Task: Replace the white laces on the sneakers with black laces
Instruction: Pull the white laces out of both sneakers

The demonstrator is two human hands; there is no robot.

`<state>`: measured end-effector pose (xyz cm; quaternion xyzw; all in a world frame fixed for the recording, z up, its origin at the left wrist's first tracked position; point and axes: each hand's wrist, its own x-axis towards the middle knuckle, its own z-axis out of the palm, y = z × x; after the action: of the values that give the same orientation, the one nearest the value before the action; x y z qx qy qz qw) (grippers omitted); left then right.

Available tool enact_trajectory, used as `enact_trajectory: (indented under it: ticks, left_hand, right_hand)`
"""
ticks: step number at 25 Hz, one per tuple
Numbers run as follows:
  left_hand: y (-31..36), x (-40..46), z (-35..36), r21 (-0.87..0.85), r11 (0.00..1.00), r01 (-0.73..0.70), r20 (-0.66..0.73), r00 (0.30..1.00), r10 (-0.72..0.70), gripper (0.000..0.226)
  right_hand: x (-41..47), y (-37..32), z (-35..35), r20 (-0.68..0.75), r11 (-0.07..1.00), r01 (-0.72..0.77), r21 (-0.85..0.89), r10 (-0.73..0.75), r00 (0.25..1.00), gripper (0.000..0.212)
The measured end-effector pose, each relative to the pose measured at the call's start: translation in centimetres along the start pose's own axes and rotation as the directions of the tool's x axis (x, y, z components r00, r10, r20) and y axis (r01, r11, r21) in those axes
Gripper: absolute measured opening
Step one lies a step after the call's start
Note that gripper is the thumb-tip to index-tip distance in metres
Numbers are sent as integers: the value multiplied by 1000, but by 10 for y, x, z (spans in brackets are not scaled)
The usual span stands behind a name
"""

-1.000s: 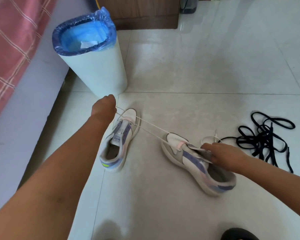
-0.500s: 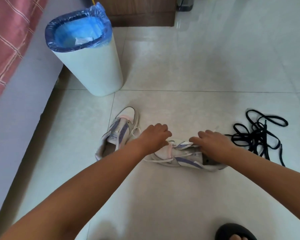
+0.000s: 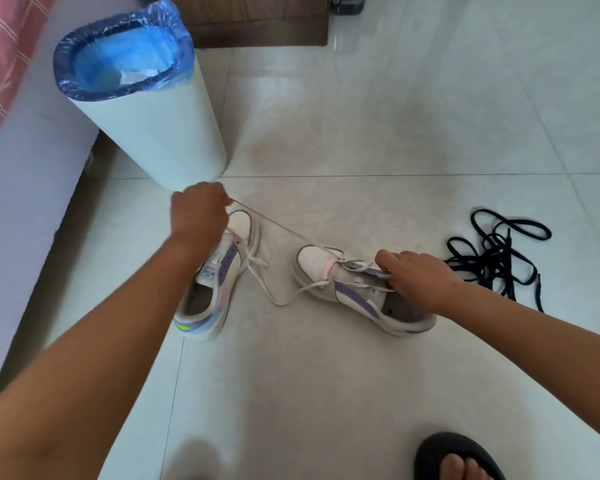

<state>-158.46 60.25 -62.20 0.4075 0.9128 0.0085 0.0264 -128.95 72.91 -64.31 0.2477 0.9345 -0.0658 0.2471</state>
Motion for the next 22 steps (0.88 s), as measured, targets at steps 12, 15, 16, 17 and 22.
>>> enact_trajectory:
  ticks: [12, 15, 16, 17, 22]
  left_hand:
    - [90, -54, 61, 72, 727, -683, 310, 708, 634, 32]
    - [110, -60, 66, 91, 648, -756, 313, 639, 703, 31]
    - [111, -59, 66, 107, 612, -784, 291, 613, 735, 27]
    - [111, -58, 60, 133, 595, -793, 253, 608, 753, 23]
    - [76, -23, 35, 96, 911, -401, 124, 913, 389, 16]
  right_hand:
    - [7, -1, 15, -29, 996, 40, -80, -43, 999, 25]
    - [9, -3, 17, -54, 992, 79, -99, -85, 995, 28]
    - [9, -3, 18, -60, 990, 90, -104, -97, 993, 29]
    - [8, -3, 19, -67, 989, 101, -107, -109, 992, 30]
    - [3, -1, 28, -60, 998, 57, 17, -56, 997, 26]
